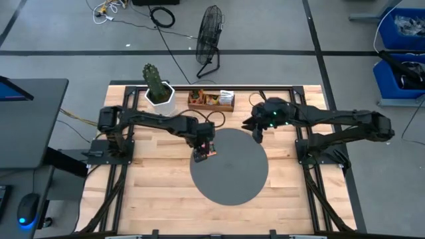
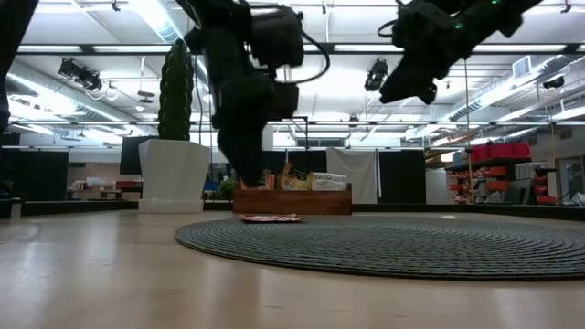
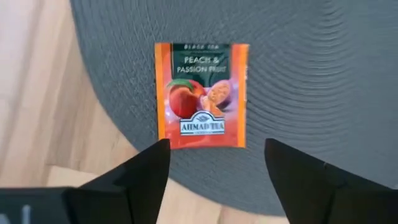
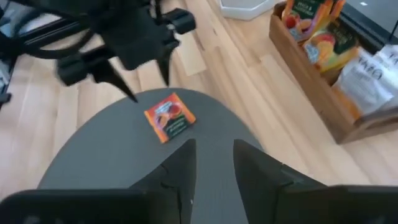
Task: Pick & Place Tea
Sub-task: Put the orange tea bag into the left section of the wooden organizer
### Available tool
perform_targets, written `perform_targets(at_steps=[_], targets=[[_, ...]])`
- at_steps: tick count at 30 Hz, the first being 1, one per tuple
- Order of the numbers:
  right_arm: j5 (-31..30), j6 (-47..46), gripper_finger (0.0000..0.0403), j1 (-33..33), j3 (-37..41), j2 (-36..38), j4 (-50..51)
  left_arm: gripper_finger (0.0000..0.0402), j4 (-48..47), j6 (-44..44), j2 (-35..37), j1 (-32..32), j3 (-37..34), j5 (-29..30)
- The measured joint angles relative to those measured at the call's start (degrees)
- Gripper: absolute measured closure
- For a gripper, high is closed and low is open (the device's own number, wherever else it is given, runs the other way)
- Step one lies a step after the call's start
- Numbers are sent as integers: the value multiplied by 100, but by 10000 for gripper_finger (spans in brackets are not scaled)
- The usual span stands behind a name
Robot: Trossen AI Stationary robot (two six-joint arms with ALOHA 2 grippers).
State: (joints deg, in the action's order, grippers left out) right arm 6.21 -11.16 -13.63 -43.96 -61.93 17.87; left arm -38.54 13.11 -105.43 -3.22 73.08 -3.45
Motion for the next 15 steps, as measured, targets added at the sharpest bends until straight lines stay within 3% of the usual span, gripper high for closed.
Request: perform_targets(at_steps=[7, 15], targets=[[-128, -97, 288, 324, 415, 377, -230, 135, 117, -84, -515, 26, 0, 361], [-139, -103, 288, 413, 441, 400, -354, 151, 371, -182, -786, 3, 10, 337]])
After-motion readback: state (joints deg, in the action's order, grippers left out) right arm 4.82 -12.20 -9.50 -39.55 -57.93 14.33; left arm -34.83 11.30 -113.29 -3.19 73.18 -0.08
